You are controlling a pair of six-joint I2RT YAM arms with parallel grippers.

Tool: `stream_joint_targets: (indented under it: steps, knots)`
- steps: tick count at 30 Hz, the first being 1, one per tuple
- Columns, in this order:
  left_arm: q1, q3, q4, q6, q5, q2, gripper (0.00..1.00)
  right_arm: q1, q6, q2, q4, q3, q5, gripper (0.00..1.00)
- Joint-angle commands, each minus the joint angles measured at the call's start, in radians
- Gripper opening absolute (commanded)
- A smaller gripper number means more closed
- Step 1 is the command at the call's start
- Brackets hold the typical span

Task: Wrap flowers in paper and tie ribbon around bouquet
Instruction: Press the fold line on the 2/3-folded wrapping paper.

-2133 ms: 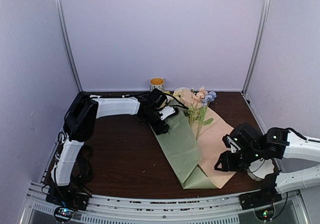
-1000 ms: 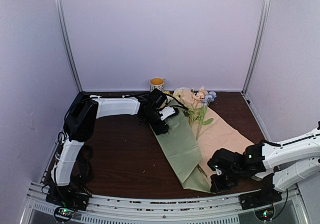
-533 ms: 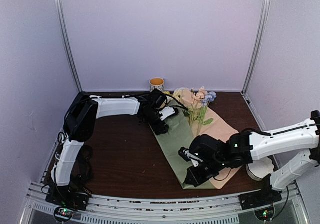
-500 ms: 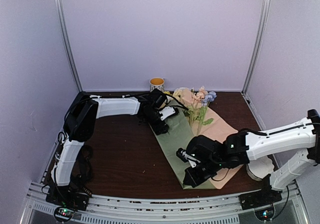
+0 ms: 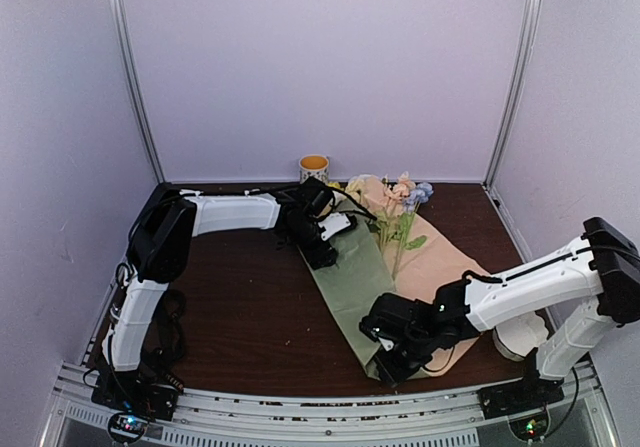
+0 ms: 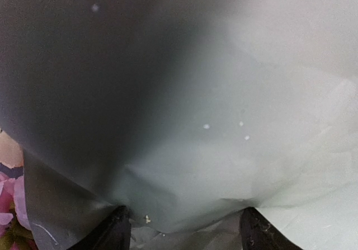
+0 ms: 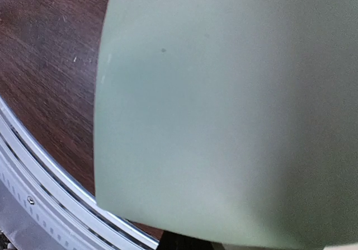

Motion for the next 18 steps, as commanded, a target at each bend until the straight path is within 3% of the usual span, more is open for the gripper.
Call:
stream_joint_targets:
  steps: [1,14,18]
  knots:
    - [0.012,0.014,-0.017,0.011,-0.012,0.030,0.71,0.004,0.070,-0.030,0.009,-0.080,0.031,0.00]
    - [0.015,0.014,-0.016,0.007,-0.008,0.031,0.71,0.004,0.271,-0.252,-0.023,-0.249,-0.003,0.00]
    - [0.014,0.014,-0.017,0.008,-0.007,0.031,0.71,0.004,0.337,-0.307,-0.132,-0.288,-0.013,0.00]
